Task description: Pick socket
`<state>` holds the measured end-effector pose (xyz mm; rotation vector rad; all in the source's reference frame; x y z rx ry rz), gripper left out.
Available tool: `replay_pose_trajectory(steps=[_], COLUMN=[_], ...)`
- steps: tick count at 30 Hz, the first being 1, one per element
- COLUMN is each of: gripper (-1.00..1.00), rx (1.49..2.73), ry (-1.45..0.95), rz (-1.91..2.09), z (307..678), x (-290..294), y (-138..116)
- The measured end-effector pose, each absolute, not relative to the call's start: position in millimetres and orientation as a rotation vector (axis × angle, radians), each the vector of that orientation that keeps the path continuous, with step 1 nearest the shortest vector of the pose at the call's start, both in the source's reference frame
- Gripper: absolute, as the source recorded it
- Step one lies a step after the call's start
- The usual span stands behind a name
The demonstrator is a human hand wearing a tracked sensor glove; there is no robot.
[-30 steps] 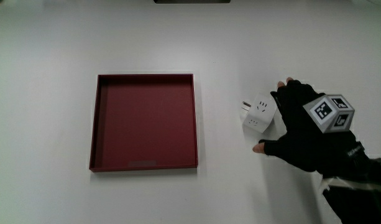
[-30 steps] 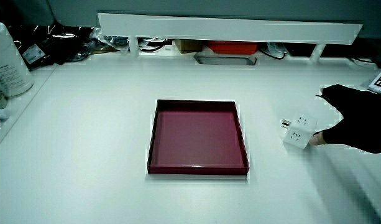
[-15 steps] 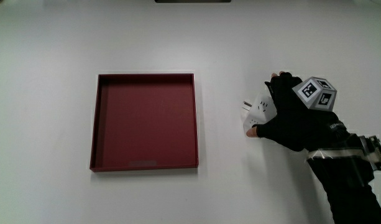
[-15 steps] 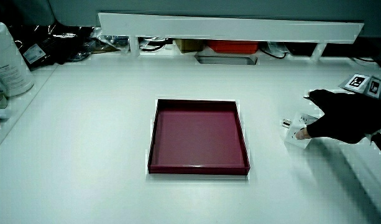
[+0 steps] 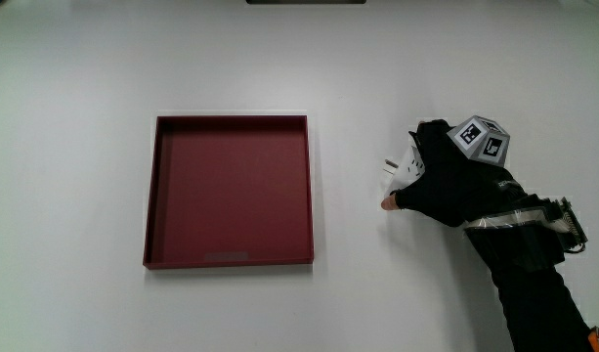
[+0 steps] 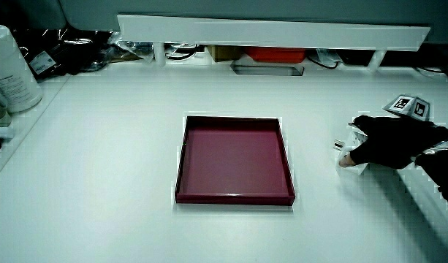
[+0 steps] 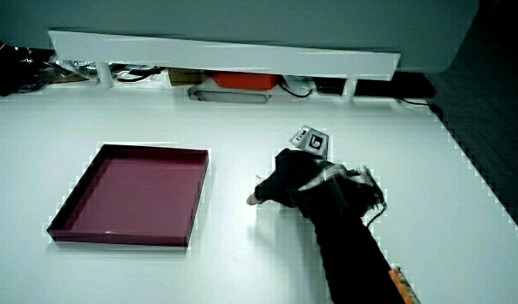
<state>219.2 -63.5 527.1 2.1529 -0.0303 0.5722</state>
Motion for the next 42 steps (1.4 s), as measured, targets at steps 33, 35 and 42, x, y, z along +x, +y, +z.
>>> replay_pose_trajectory(steps=[33, 35, 42], gripper=[1.00, 1.00, 1.00], rx=[2.301, 2.308, 2.143], ry=[-0.134, -0.189, -0.231], rz=[0.714, 0.737, 0.868], z=[496, 484, 468], x=[203, 193, 155], y=[-58, -58, -61])
